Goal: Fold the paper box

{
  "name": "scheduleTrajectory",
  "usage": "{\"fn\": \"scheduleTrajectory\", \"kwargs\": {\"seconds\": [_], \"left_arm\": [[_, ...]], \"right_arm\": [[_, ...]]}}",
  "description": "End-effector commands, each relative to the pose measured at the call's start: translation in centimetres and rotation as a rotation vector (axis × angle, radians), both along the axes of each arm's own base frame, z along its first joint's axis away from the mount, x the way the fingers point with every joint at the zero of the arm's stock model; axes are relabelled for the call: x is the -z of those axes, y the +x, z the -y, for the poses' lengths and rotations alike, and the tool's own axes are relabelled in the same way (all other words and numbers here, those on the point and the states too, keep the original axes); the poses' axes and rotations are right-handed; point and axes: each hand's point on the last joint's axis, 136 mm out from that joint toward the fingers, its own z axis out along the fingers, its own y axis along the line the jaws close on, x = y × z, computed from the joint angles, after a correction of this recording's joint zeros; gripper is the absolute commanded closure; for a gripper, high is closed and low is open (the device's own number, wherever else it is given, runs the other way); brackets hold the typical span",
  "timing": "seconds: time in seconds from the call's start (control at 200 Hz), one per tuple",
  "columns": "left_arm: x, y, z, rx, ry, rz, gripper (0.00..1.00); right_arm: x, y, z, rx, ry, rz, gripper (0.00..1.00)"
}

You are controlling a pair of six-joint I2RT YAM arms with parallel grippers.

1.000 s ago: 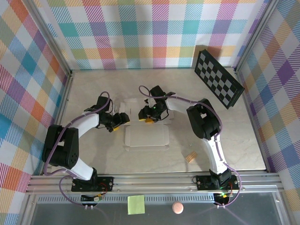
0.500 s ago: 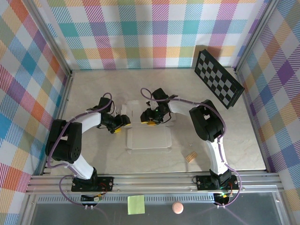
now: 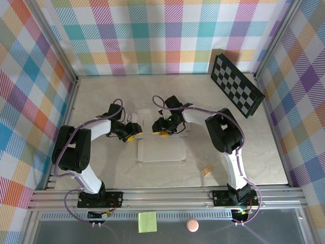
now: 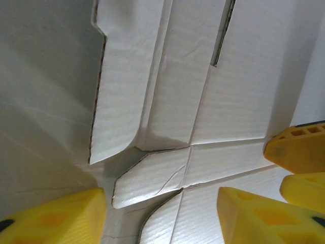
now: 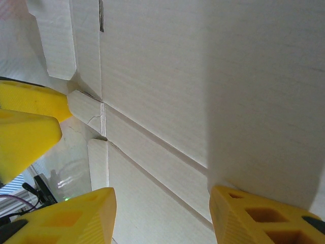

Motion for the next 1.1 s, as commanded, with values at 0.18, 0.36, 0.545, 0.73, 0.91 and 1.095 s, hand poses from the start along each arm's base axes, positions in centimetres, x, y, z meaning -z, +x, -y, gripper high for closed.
{"fn": "scheduleTrajectory", "kwargs": {"seconds": [0.18, 0.36, 0.545, 0.73, 0.91, 1.095], "left_arm": [[-3.0, 0.8, 1.4, 0.012, -0.063, 0.066, 0.47], [-4.4, 0.5, 2.7, 0.047, -0.083, 0.089, 0.49], [-4.2, 0.6, 4.8, 0.096, -0.087, 0.077, 0.50], [-3.1, 0.8, 6.8, 0.138, -0.089, 0.051, 0.50], [-1.2, 0.6, 7.7, 0.161, -0.079, 0.011, 0.52], [1.1, -0.1, 7.5, 0.157, -0.066, -0.040, 0.53]], "right_arm": [[1.7, -1.2, 1.2, -0.001, -0.070, -0.035, 0.47], [1.6, -1.1, 1.1, 0.001, -0.069, -0.036, 0.47], [1.5, -1.1, 1.1, -0.004, -0.071, -0.033, 0.47], [1.6, -1.2, 1.2, -0.005, -0.076, -0.033, 0.48], [1.9, -1.2, 1.3, -0.008, -0.082, -0.036, 0.54], [2.3, -1.2, 1.4, -0.011, -0.090, -0.038, 0.65]]}}
